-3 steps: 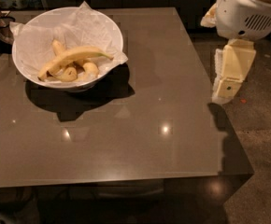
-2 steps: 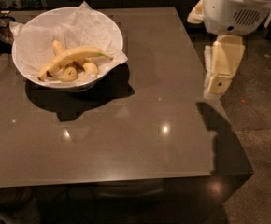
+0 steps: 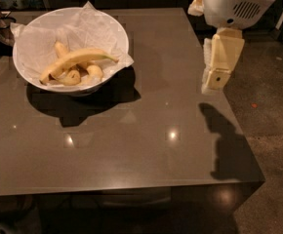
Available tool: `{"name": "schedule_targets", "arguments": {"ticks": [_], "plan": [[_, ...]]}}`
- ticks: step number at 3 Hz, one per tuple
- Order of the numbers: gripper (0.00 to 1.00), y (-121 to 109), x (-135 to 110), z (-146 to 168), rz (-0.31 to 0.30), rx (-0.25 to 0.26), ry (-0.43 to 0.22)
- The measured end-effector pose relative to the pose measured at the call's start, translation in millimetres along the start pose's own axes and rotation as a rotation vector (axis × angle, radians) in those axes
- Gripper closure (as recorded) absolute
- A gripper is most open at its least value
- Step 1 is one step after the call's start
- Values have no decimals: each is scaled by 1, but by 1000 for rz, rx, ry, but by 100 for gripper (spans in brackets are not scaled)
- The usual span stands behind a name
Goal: Pick banana from white bowl
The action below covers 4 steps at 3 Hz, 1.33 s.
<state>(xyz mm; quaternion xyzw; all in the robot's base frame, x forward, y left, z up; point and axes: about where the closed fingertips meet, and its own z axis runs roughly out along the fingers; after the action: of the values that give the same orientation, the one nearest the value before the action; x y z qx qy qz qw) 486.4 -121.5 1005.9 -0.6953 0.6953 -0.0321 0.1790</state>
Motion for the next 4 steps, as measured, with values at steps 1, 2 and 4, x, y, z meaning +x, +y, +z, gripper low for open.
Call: {"name": "schedule_targets", "arguments": {"ticks": [1,2,4], "plan": [[0,-21,-21,5,-28,-15,-36],[0,-44,-42,13,-68,-35,-54],[0,-72,-68,24,-115,-12,-77]]}}
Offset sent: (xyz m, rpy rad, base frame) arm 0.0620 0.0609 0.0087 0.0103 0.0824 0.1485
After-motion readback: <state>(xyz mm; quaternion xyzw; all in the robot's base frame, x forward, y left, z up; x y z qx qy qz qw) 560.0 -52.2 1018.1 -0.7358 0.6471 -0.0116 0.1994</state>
